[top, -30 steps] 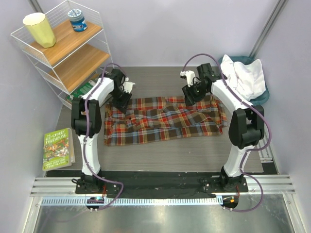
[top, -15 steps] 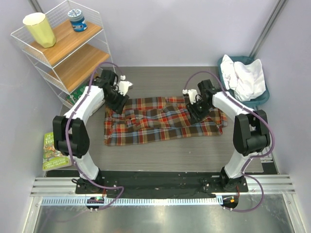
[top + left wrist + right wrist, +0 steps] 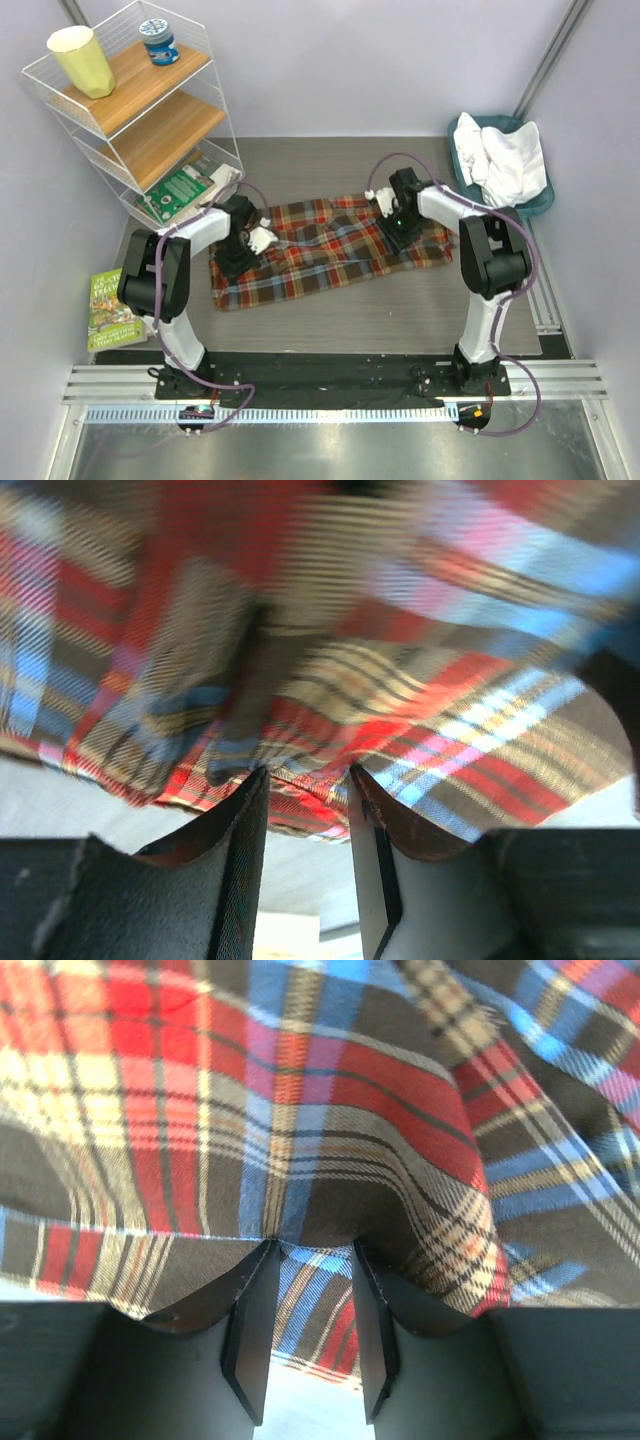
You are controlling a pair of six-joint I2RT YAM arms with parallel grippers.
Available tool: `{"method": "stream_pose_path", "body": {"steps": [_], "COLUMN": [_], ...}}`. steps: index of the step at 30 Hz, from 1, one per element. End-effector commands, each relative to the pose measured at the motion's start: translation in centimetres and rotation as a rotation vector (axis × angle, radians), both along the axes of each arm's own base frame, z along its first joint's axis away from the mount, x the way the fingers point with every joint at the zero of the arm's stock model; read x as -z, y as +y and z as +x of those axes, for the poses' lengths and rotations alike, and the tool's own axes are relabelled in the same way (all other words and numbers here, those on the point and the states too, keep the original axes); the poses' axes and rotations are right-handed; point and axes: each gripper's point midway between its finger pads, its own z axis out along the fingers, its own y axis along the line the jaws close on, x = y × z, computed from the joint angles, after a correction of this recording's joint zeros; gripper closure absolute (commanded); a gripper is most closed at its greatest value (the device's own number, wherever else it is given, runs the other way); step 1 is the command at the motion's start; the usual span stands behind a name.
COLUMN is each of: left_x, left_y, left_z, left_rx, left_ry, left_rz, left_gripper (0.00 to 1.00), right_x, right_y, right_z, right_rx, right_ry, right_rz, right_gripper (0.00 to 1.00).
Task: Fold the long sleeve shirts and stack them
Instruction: Fold the shirt
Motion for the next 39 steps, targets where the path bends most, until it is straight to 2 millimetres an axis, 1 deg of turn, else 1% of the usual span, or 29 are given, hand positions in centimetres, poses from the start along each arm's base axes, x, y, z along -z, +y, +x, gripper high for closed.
{"method": "stream_pose_path", "body": {"steps": [1, 3, 4, 5, 6, 7, 8, 9, 10, 12, 13, 14, 15, 16, 17, 20, 22, 24, 25, 26, 29, 30, 32, 33, 34, 35, 36, 37, 39], "left_x": [-0.5, -1.9, -2.4, -3.0, -3.8, -4.4, -5.5, -6.3, -7.4, -8.4, -8.8, -8.7, -7.9, -7.4, -6.9, -4.7, -3.1, -2.1, -1.5, -0.8, 0.7, 1.0, 1.5, 1.7, 1.2, 1.1, 1.3, 0.1, -0.8], "left_y": [-1.5, -3.4, -5.1, -6.1, -7.0, -8.2, -9.0, -9.1, -9.6, -9.2, -9.3, -8.7, -8.3, -7.9, -7.7, -7.2, -6.5, -6.3, -5.6, -5.4, -5.9, -7.1, -8.5, -10.3, -12.8, -14.7, -17.2, -20.9, -25.2], "left_z": [-5.5, -6.1, -7.3, -7.3, -7.5, -8.2, -7.5, -6.9, -6.1, -4.4, -3.0, -2.2, -1.6, -1.0, -0.5, 0.4, 0.6, 0.0, -0.4, -0.9, -4.0, -5.4, -7.2, -8.7, -9.2, -9.9, -11.6, -11.3, -13.3], "left_rx": [0.152, 0.192, 0.247, 0.268, 0.291, 0.303, 0.297, 0.285, 0.282, 0.262, 0.272, 0.281, 0.289, 0.319, 0.336, 0.360, 0.359, 0.373, 0.376, 0.383, 0.460, 0.518, 0.567, 0.603, 0.616, 0.627, 0.689, 0.683, 0.704], "left_ry": [0.110, 0.083, 0.097, 0.077, 0.062, 0.073, 0.045, 0.019, -0.014, -0.078, -0.127, -0.148, -0.140, -0.144, -0.148, -0.129, -0.094, -0.049, -0.028, 0.000, 0.099, 0.122, 0.147, 0.165, 0.165, 0.165, 0.184, 0.136, 0.161], "left_rz": [-0.022, -0.064, -0.079, -0.093, -0.115, -0.156, -0.184, -0.205, -0.237, -0.255, -0.258, -0.225, -0.195, -0.167, -0.142, -0.090, -0.035, -0.017, 0.027, 0.045, 0.092, 0.103, 0.107, 0.106, 0.053, 0.028, 0.020, -0.036, -0.117], "left_gripper": [0.62, 0.60, 0.60, 0.59, 0.58, 0.58, 0.57, 0.57, 0.57, 0.56, 0.55, 0.55, 0.55, 0.56, 0.56, 0.57, 0.59, 0.60, 0.61, 0.62, 0.64, 0.64, 0.64, 0.64, 0.65, 0.65, 0.65, 0.65, 0.65], "right_x": [1.3, 1.4, 2.2, 0.1, -0.8, -3.2, -4.6, -7.5, -8.8, -10.9, -12.1, -12.6, -12.2, -13.0, -12.9, -12.4, -12.2, -12.0, -12.0, -11.9, -12.2, -12.5, -12.6, -12.7, -12.8, -12.7, -12.7, -12.5, -12.1], "right_y": [1.4, 2.1, 2.5, 3.5, 3.9, 4.2, 4.1, 4.0, 3.8, 3.1, 2.8, 2.6, 2.5, 2.3, 2.3, 2.0, 1.5, 0.9, 0.3, -0.1, -1.4, -1.5, -2.0, -2.0, -2.0, -2.0, -2.0, -2.0, -1.9], "right_z": [8.7, 11.4, 12.4, 14.8, 15.4, 16.7, 16.9, 16.8, 16.5, 15.8, 14.8, 14.2, 13.2, 12.7, 12.1, 10.8, 10.4, 10.0, 10.0, 9.7, 9.4, 9.4, 9.1, 8.9, 8.7, 8.5, 8.4, 8.3, 8.3], "right_rx": [0.002, 0.000, -0.009, -0.012, -0.021, -0.016, -0.018, -0.018, -0.021, -0.012, -0.011, -0.012, -0.017, -0.013, -0.005, 0.036, 0.073, 0.110, 0.126, 0.138, 0.164, 0.167, 0.170, 0.167, 0.159, 0.158, 0.160, 0.160, 0.159], "right_ry": [-0.167, -0.200, -0.202, -0.271, -0.286, -0.343, -0.366, -0.416, -0.436, -0.459, -0.471, -0.470, -0.450, -0.458, -0.442, -0.387, -0.350, -0.313, -0.301, -0.285, -0.272, -0.275, -0.269, -0.266, -0.262, -0.254, -0.251, -0.240, -0.227], "right_rz": [-0.043, -0.047, -0.052, -0.033, -0.024, -0.008, -0.003, 0.016, 0.027, 0.062, 0.072, 0.076, 0.075, 0.084, 0.091, 0.128, 0.173, 0.199, 0.213, 0.213, 0.224, 0.226, 0.222, 0.221, 0.218, 0.219, 0.220, 0.219, 0.221], "right_gripper": [0.61, 0.61, 0.61, 0.61, 0.61, 0.61, 0.61, 0.61, 0.60, 0.59, 0.58, 0.58, 0.58, 0.58, 0.58, 0.59, 0.59, 0.59, 0.59, 0.59, 0.59, 0.59, 0.59, 0.59, 0.59, 0.59, 0.59, 0.59, 0.59]}}
